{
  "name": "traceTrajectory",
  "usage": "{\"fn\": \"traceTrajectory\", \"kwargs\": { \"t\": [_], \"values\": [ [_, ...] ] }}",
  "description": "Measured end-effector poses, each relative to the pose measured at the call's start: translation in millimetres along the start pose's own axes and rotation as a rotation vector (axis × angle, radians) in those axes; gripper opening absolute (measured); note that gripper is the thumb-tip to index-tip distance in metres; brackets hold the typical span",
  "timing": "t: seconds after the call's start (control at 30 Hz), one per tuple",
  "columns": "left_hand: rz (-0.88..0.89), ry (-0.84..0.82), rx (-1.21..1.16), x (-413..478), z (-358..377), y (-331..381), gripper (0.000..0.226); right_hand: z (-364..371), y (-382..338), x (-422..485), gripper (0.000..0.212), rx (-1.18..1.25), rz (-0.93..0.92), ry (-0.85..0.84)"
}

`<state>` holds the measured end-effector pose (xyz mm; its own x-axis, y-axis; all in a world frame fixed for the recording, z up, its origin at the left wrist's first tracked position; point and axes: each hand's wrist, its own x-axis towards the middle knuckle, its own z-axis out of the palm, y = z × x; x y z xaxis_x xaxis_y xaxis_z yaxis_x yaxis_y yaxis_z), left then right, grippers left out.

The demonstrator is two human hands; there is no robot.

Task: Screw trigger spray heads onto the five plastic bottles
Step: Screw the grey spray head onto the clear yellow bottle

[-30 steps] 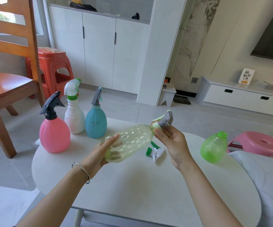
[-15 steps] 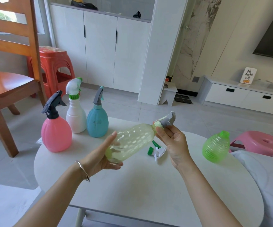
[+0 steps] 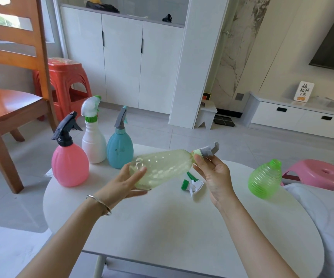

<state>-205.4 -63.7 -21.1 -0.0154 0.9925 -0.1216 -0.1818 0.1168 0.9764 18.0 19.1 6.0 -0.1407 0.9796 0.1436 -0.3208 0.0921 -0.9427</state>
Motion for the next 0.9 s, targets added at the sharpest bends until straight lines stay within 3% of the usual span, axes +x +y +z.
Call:
{"fn": "traceTrajectory", "kwargs": {
  "t": [0.17,0.3,0.47,0.6,0.73,0.8,0.9],
  "values": [
    [-0.013,-0.085,-0.115,-1.6,-5.2,-4.0,0.089,-0.1,3.5,-0.7,0.011,0.011,0.021,-0.006],
    [-0.101,-0.004,-0.14,-1.6,1.8,5.0,0.077,1.9,6.4,-2.4,0.008,-0.014,0.045,-0.033],
    [0.027,-0.016,-0.091,-0.8,-4.5,0.5,0.082,0.9,7.1,-1.1,0.006,0.024,0.099,0.059],
    [-0.118,-0.161,-0.054,-4.3,-11.0,0.0,0.114,1.7,8.0,-1.5,0.009,0.037,0.129,0.044],
    [-0.051,-0.134,0.074,-5.0,-13.1,3.6,0.103,2.0,3.0,-1.4,0.022,0.029,0.155,-0.046],
    [-0.017,-0.101,-0.039,-2.7,-13.6,3.2,0.103,3.3,1.8,-1.5,0.026,0.014,0.148,-0.065],
    [-0.105,-0.048,-0.227,-0.4,-8.9,4.0,0.088,5.9,2.1,-2.3,0.023,0.024,0.152,-0.069]
  ]
}}
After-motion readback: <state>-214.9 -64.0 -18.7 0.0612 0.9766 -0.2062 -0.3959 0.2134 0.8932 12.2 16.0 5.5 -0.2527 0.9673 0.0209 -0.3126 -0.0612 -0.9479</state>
